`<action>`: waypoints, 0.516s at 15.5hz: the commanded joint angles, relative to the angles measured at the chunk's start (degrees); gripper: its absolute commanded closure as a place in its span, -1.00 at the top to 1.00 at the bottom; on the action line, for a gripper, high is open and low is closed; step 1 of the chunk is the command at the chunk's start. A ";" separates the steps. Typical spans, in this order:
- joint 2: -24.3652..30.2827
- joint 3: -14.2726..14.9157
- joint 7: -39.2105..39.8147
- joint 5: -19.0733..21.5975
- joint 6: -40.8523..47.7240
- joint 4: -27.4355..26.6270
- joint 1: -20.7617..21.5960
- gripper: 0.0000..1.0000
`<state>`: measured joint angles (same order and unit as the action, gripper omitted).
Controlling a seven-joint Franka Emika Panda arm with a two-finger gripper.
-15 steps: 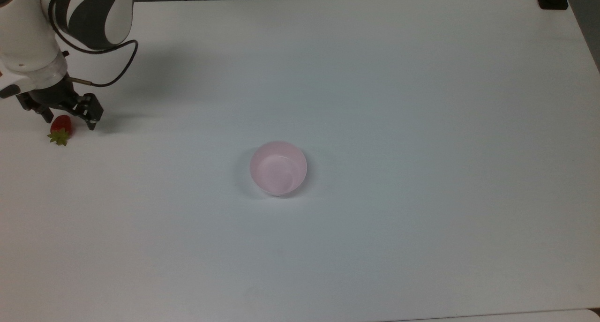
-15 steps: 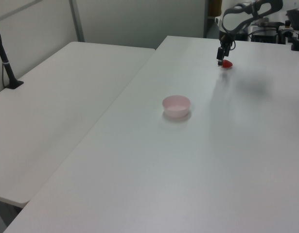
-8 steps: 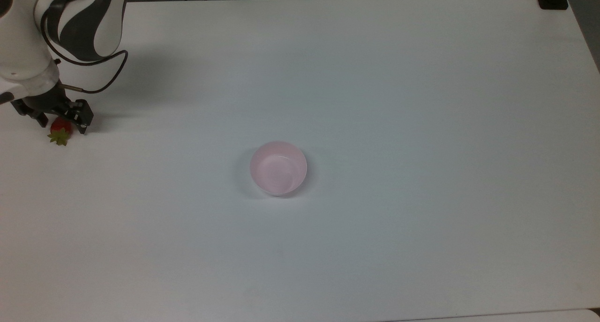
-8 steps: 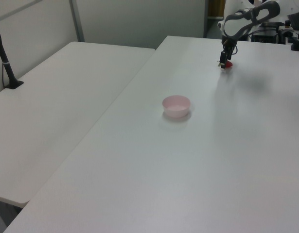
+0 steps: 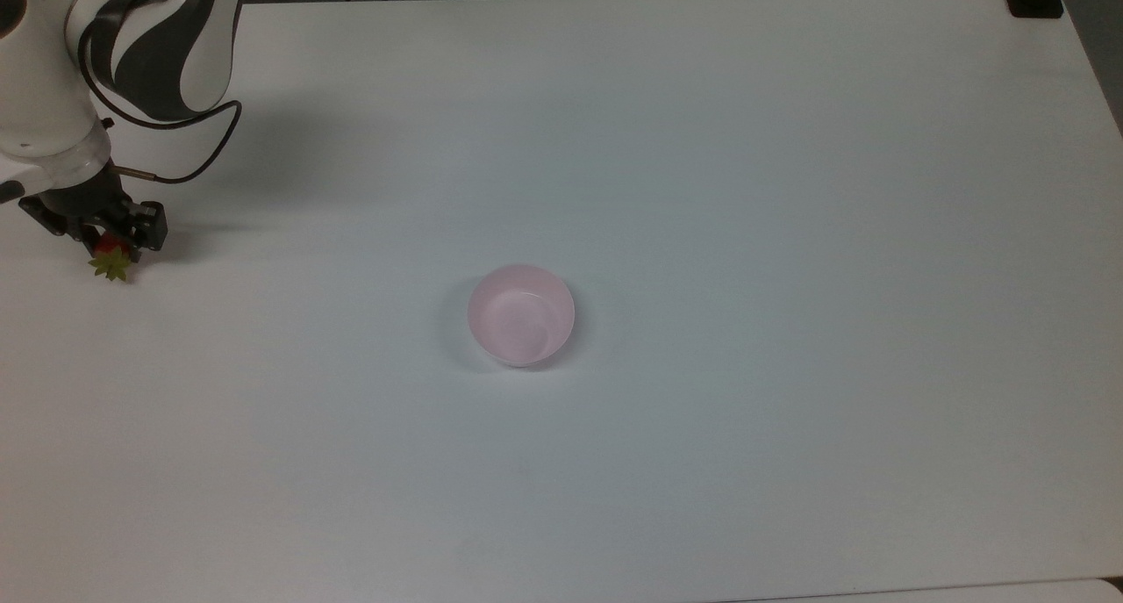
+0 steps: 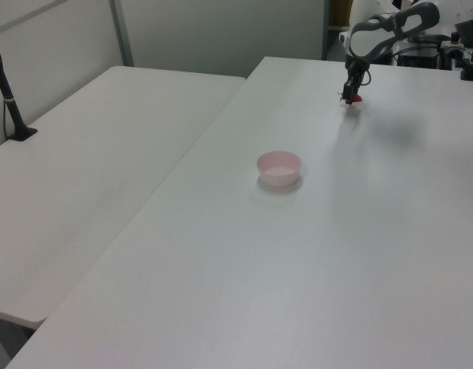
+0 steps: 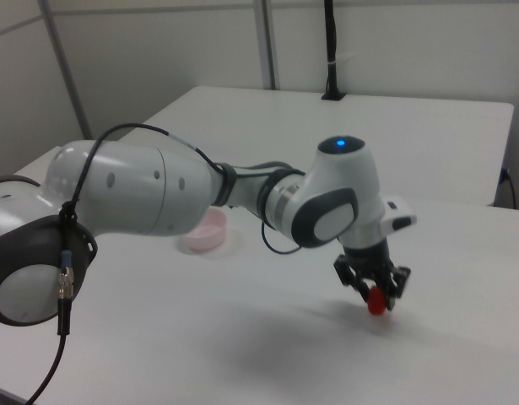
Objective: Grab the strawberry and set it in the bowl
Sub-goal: 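Close the gripper on the red strawberry, then lift the strawberry and carry it over the pink bowl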
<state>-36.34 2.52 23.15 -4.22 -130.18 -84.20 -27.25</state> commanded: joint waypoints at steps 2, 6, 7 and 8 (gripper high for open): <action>4.52 -0.76 -0.47 1.24 3.95 -0.35 6.22 -0.56; 7.16 -0.76 -8.54 1.06 8.27 -1.23 16.59 -0.55; 7.86 -0.67 -10.74 1.06 8.45 -1.58 18.70 -0.55; 8.39 -0.76 -12.85 1.06 8.46 -1.76 20.64 -0.55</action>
<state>-31.22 0.69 15.93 -3.92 -123.03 -83.17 -12.72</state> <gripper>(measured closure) 0.546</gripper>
